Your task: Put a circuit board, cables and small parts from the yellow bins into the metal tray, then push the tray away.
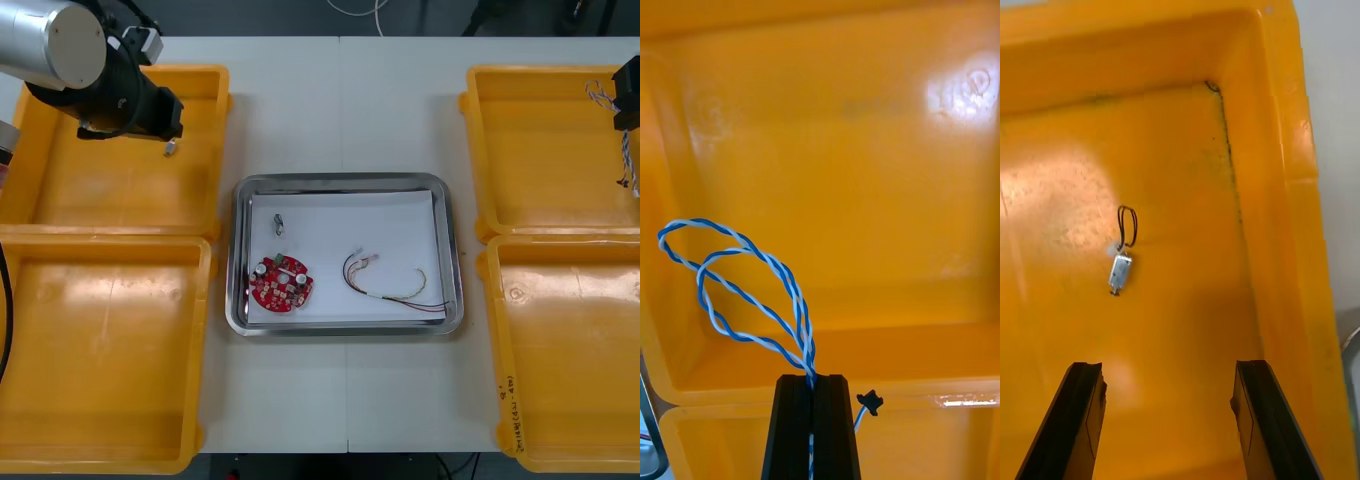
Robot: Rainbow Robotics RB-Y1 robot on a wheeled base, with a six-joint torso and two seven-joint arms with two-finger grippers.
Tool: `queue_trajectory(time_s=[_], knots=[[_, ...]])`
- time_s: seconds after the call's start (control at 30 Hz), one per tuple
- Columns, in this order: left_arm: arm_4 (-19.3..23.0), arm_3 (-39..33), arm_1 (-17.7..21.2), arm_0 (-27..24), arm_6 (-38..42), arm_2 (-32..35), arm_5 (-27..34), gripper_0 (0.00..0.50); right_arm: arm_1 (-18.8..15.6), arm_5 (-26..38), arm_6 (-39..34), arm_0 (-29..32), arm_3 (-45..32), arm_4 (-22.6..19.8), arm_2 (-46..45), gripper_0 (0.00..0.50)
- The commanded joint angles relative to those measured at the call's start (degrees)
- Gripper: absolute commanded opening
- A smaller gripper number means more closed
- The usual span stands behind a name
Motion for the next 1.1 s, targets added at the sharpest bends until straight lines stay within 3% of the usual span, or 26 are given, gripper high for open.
queue_trajectory(time_s=[0.03, 0.23, 0.63, 0.93, 1.1], knots=[[0.55, 3.26, 1.47, -4.03, -8.22, 1.45, -4.18, 0.500, 1.45, 0.26, -2.14, 2.18, -7.28, -1.17, 2.50, 0.000], [0.64, 8.98, 0.24, -4.38, -13.67, 1.54, -10.60, 0.500, 2.24, 0.26, -2.49, 5.17, -16.94, -2.84, 10.15, 0.000], [-0.33, 15.57, -3.45, -4.47, -17.01, -0.40, -18.33, 0.500, 3.38, 0.26, -2.93, 5.52, -26.17, -6.70, 26.76, 0.000], [-1.12, 17.41, -4.16, -4.38, -17.10, -3.21, -20.09, 0.500, 3.82, 0.26, -2.40, 2.18, -26.70, -11.98, 35.81, 0.000], [-1.73, 18.20, -4.16, -4.38, -17.63, -3.38, -20.35, 0.500, 5.23, 0.26, -2.31, -1.51, -26.35, -11.98, 41.17, 0.000]])
